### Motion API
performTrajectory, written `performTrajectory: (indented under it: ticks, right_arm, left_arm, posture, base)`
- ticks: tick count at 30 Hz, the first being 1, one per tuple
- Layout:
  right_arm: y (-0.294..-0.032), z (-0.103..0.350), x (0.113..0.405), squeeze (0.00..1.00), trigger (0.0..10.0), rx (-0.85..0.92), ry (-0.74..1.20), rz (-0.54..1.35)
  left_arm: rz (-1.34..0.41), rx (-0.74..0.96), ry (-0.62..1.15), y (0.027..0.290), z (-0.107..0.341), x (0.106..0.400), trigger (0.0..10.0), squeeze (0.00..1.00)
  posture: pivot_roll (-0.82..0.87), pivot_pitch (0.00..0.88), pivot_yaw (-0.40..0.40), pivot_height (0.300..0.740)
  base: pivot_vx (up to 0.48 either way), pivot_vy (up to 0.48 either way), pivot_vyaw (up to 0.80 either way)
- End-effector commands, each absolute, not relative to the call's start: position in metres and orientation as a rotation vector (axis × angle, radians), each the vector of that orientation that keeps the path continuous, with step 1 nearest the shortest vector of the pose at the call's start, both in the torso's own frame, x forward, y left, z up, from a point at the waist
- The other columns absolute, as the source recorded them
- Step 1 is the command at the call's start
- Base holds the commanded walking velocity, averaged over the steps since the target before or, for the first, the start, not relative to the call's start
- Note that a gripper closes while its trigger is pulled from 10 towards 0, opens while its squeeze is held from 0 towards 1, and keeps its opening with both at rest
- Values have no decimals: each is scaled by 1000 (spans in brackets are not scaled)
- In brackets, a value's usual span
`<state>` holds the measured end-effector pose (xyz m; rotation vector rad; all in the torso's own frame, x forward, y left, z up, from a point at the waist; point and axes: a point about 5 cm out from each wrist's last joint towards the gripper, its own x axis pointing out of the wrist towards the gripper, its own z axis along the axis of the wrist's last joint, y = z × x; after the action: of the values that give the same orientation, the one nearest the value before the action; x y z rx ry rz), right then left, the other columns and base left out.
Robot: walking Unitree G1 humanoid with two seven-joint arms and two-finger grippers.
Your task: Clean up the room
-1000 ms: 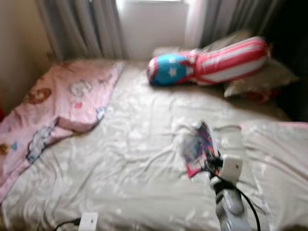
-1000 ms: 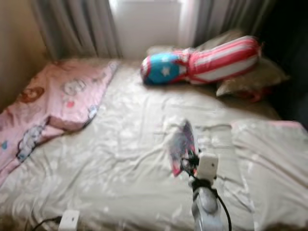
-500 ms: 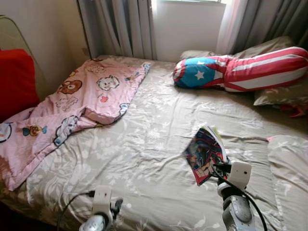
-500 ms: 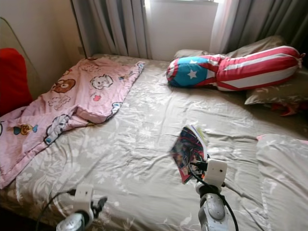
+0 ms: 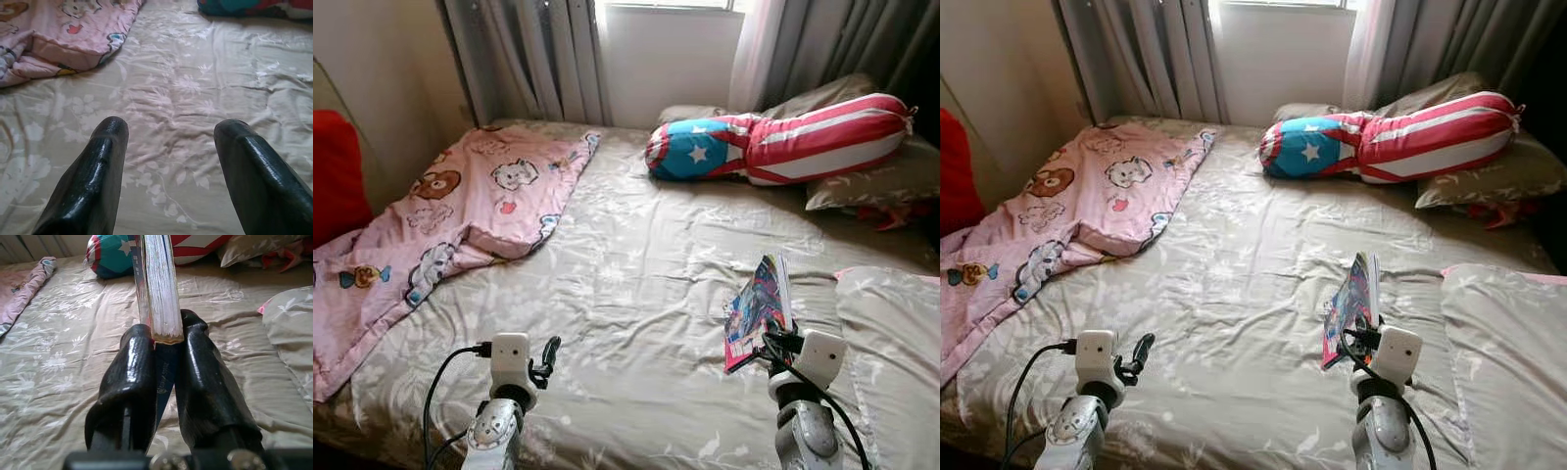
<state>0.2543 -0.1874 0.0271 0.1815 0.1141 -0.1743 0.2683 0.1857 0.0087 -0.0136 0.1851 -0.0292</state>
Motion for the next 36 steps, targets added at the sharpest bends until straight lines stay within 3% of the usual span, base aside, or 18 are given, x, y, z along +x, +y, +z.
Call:
performTrajectory:
  ticks: [1, 6, 14, 31, 36]
  right_arm:
    - [-189, 39, 259, 0, 10000, 180, 51, -182]
    - [-190, 37, 258, 0, 10000, 165, 76, -173]
    - [-190, 37, 262, 0, 10000, 149, 80, -161]
    - [-190, 42, 263, 0, 10000, 163, 71, -171]
    - [-189, 44, 265, 0, 10000, 160, 56, -173]
  left_arm:
    - [-19, -39, 164, 184, 12, 270, 10000, 0]
    - [-27, -47, 136, 181, 18, 273, 10000, 0]
    - [-31, -46, 129, 181, 21, 273, 10000, 0]
    - [-47, -76, 90, 174, 36, 284, 10000, 0]
    - [-44, -74, 95, 175, 37, 284, 10000, 0]
  posture:
    - [-108, 0, -4, 731]
    - [-118, 0, -1, 731]
    - [-115, 0, -1, 681]
    - [-106, 0, -7, 677]
    - [-101, 0, -8, 638]
  base:
    - [0, 0, 0]
    - [0, 0, 0]
    - [0, 0, 0]
    - [0, 0, 0]
    - [0, 0, 0]
